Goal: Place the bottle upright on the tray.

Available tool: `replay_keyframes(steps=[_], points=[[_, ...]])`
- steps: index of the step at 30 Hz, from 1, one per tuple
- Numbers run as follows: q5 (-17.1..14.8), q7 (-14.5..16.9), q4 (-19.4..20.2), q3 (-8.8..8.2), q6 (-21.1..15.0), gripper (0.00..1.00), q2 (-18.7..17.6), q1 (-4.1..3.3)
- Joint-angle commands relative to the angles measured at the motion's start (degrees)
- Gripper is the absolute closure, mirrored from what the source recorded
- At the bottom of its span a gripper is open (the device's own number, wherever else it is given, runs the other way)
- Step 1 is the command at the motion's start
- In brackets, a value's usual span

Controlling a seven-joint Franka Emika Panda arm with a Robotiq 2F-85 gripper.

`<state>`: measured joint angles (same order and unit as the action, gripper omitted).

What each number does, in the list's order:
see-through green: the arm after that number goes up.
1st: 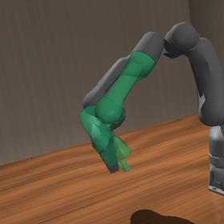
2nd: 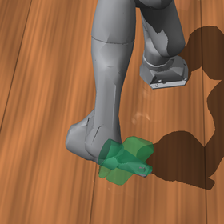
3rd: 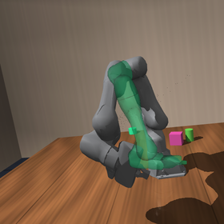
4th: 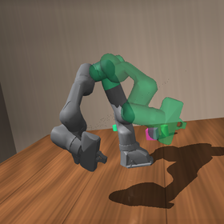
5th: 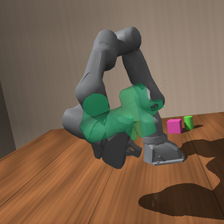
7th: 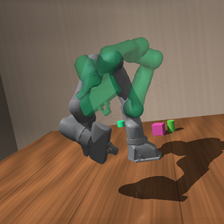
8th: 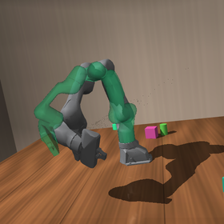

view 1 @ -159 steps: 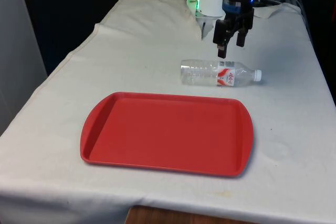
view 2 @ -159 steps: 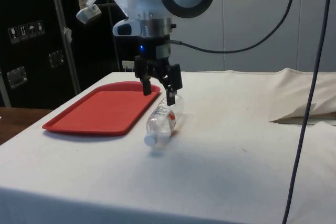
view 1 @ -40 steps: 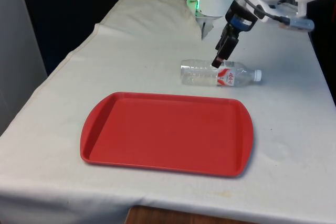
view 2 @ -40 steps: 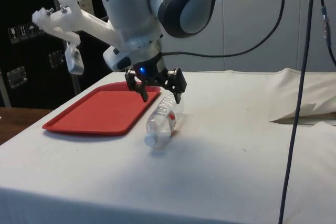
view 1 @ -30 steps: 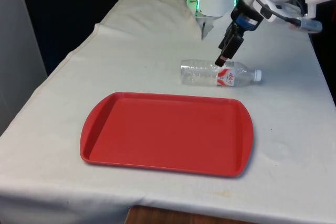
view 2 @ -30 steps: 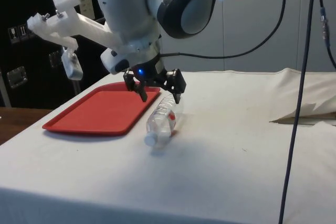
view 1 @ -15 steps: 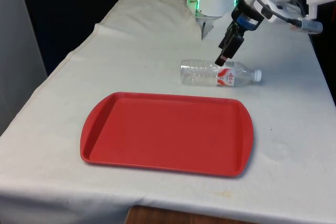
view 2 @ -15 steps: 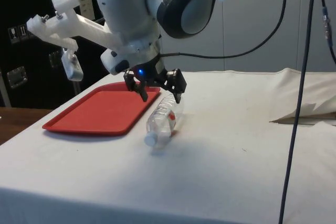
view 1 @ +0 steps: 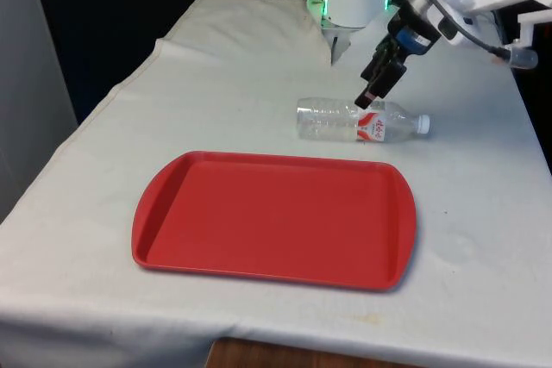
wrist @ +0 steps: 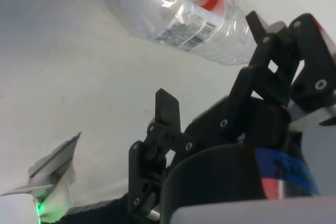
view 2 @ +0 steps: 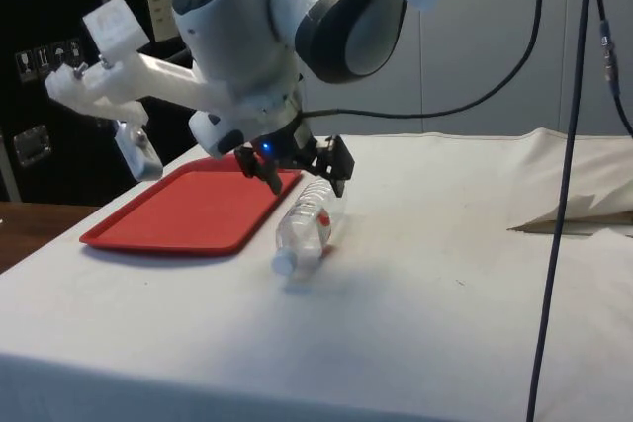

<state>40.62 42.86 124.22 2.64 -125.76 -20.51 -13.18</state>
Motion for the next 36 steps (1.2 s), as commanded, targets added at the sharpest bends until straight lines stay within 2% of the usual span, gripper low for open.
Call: replay_keyframes(steps=[1, 4, 5, 6, 12, 13, 14, 21, 22, 23, 32, 33, 34, 36], points=[[1.09, -1.15, -0.57, -0.17, 0.86, 0.00, -0.52, -0.46], [1.89, -1.89, -1.09, 0.23, 1.89, 0.00, -1.03, -0.52], [1.26, -1.26, -0.69, 0.57, 1.38, 0.00, -0.74, 0.00], [2.12, -2.12, -1.26, 0.40, 2.23, 0.00, -1.20, -0.46], [4.01, -4.13, -2.69, 1.26, 4.87, 0.00, -2.58, -0.57], [3.50, -3.55, -2.35, 1.60, 4.41, 0.00, -2.35, -0.11], [4.30, -4.41, -2.86, 1.38, 5.21, 0.00, -2.81, -0.63], [6.36, -6.82, -4.41, 2.58, 8.31, 0.00, -4.41, -0.74], [5.67, -6.07, -3.95, 2.81, 7.56, 0.00, -3.95, -0.23], [6.59, -7.16, -4.58, 2.75, 8.71, 0.00, -4.64, -0.80], [8.77, -10.49, -6.70, 4.64, 13.29, 0.00, -7.22, -1.15], [8.31, -9.91, -6.30, 4.93, 12.72, 0.00, -6.82, -0.63], [8.94, -10.77, -6.93, 4.87, 13.75, 0.00, -7.45, -1.15], [9.40, -11.40, -7.45, 5.21, 14.55, 0.00, -8.02, -1.20]])
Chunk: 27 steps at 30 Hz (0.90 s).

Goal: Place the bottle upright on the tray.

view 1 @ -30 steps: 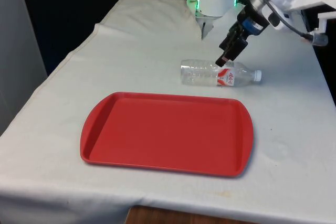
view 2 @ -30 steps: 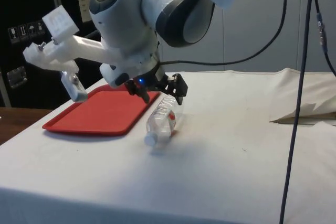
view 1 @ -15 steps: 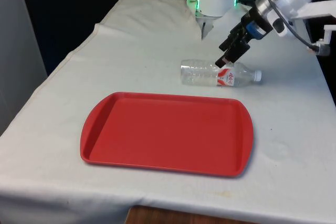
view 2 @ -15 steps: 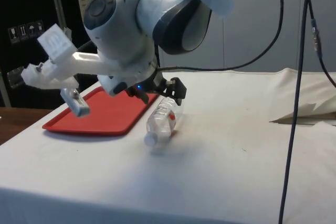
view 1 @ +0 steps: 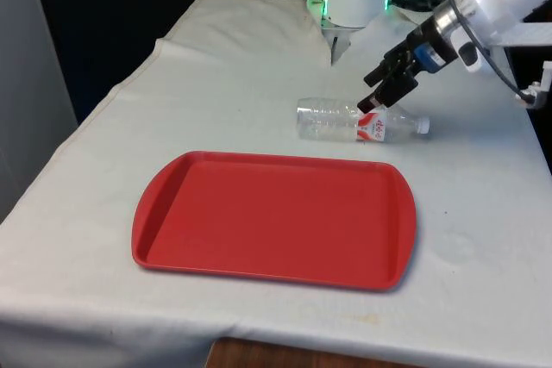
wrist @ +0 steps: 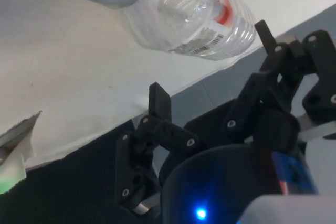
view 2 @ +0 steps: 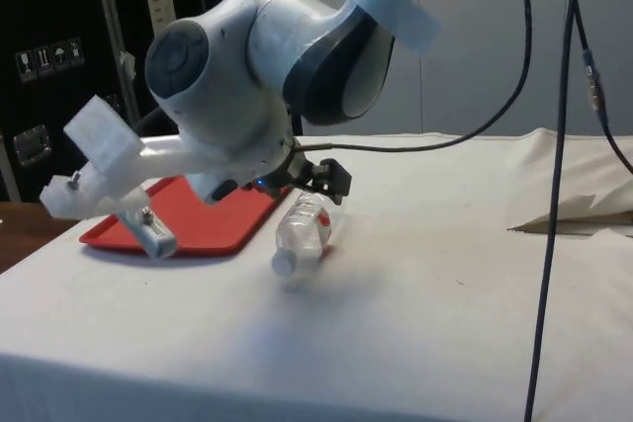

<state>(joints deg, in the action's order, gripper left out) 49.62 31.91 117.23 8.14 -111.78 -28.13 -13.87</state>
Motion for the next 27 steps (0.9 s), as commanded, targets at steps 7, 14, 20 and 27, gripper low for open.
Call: replay_keyframes(steps=[7, 14, 20, 27], points=[[1.49, -1.95, -2.06, 1.20, 2.98, 0.00, -2.18, -0.23], [3.32, -4.70, -4.24, 1.78, 4.87, 0.00, -5.39, -0.86], [4.18, -6.13, -4.93, 2.06, 5.27, 0.00, -6.82, -0.97], [5.27, -7.73, -5.61, 2.35, 5.67, 0.00, -8.48, -1.03]])
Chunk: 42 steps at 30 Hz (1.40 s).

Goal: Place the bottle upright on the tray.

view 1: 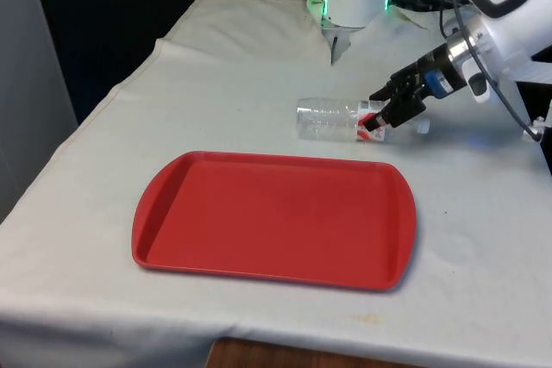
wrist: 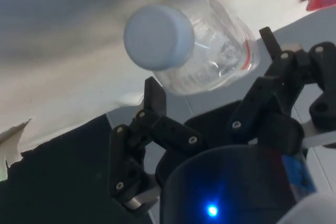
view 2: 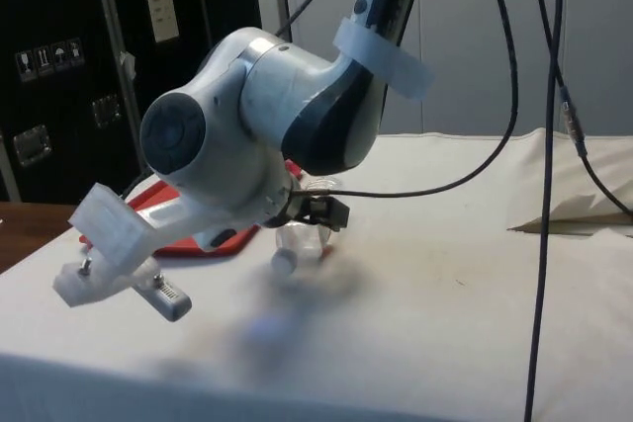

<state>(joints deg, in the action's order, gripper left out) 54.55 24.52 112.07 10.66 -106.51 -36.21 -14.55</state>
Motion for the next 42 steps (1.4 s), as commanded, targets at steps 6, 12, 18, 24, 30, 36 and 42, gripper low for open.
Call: replay_keyframes(steps=[6, 12, 18, 24, 30, 36, 42], points=[[0.69, -0.69, -0.92, -0.11, 0.69, 0.00, -1.09, -0.29], [0.69, -0.63, -1.15, 0.06, 0.97, 0.00, -1.32, -0.17], [0.63, -0.52, -1.03, 0.11, 0.80, 0.00, -1.26, -0.06], [0.74, -0.40, -0.97, 0.11, 0.69, 0.00, -1.26, -0.06], [1.55, 0.34, -0.86, 0.23, 0.40, 0.00, -1.20, -0.06], [2.23, 1.03, -0.74, 0.34, 0.29, 0.00, -1.20, 0.00], [2.58, 1.43, -0.80, 0.46, 0.34, 0.00, -1.32, -0.06]])
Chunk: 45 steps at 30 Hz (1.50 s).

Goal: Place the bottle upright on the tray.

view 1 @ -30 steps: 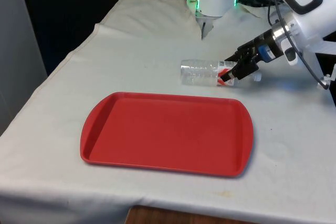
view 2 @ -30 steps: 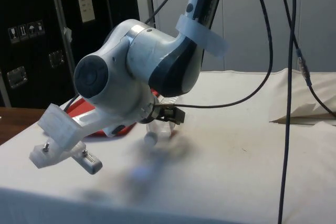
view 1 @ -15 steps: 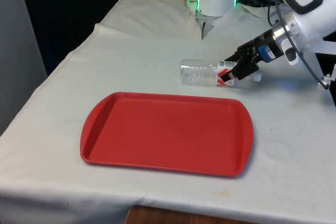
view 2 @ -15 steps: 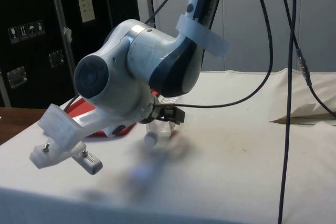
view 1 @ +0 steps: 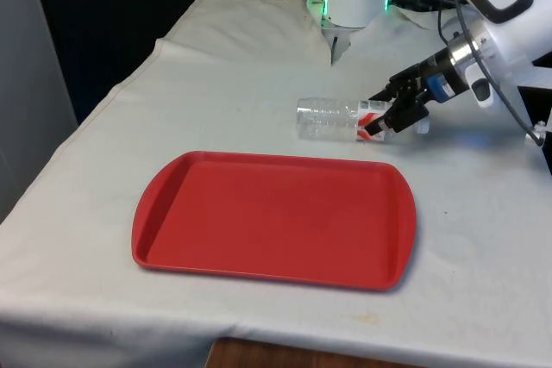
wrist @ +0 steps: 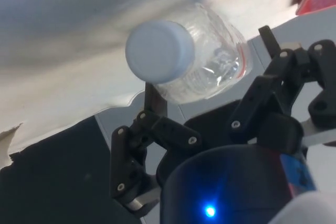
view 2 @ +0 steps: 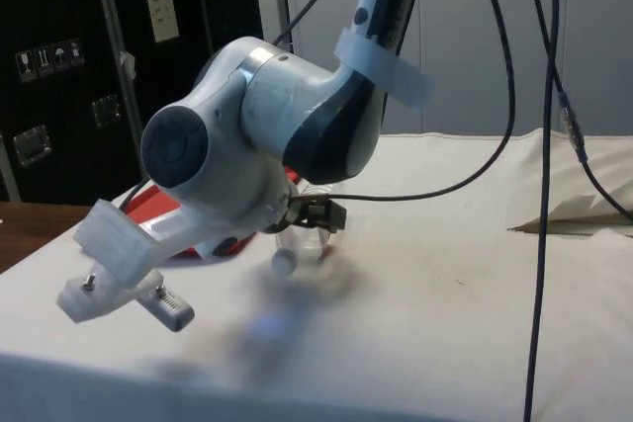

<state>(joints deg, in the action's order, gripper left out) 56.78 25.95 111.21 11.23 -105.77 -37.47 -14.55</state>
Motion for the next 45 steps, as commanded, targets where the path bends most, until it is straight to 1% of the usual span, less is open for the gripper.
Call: replay_keyframes(steps=[1, 5, 8, 10, 22, 24, 25, 26, 29, 30, 32, 33, 34, 35, 38, 41, 42, 43, 45], points=[[0.46, 0.11, 0.00, 0.00, -0.34, 0.00, -0.06, -0.06], [0.46, -0.11, 0.46, 0.52, -0.17, 0.00, 0.11, -0.23], [0.11, 0.11, 0.46, 0.86, 0.06, 0.00, 0.00, 0.00], [0.57, 0.11, 0.80, 0.86, -0.17, 0.00, 0.17, -0.06], [0.34, 0.17, 0.69, 0.86, 0.00, 0.00, -0.06, 0.00], [0.34, 0.11, 0.63, 0.86, 0.11, 0.00, -0.23, -0.11], [0.23, 0.23, 0.69, 0.92, 0.06, 0.00, -0.06, 0.00], [0.34, 0.11, 0.52, 0.86, 0.29, 0.00, -0.34, -0.17], [0.40, 0.17, 0.29, 0.80, 0.92, 0.00, -0.69, -0.34], [0.46, 0.17, 0.06, 0.86, 1.66, 0.00, -0.92, -0.52], [0.69, 0.11, -0.17, 0.97, 2.41, 0.00, -1.15, -0.57], [0.80, 0.06, -0.29, 1.09, 2.86, 0.00, -1.32, -0.57], [0.63, 0.17, 0.11, 1.38, 2.35, 0.00, -0.92, -0.11], [0.97, 0.00, -0.46, 1.20, 3.21, 0.00, -1.49, -0.52], [1.38, -0.17, -0.80, 1.55, 4.70, 0.00, -1.78, -0.46], [1.49, -0.29, -0.92, 1.72, 5.10, 0.00, -1.83, -0.46], [1.32, -0.11, -0.69, 1.83, 4.87, 0.00, -1.66, -0.17], [1.55, -0.34, -0.86, 1.78, 5.21, 0.00, -1.83, -0.40], [1.55, -0.29, -0.86, 1.83, 5.27, 0.00, -1.78, -0.34]])
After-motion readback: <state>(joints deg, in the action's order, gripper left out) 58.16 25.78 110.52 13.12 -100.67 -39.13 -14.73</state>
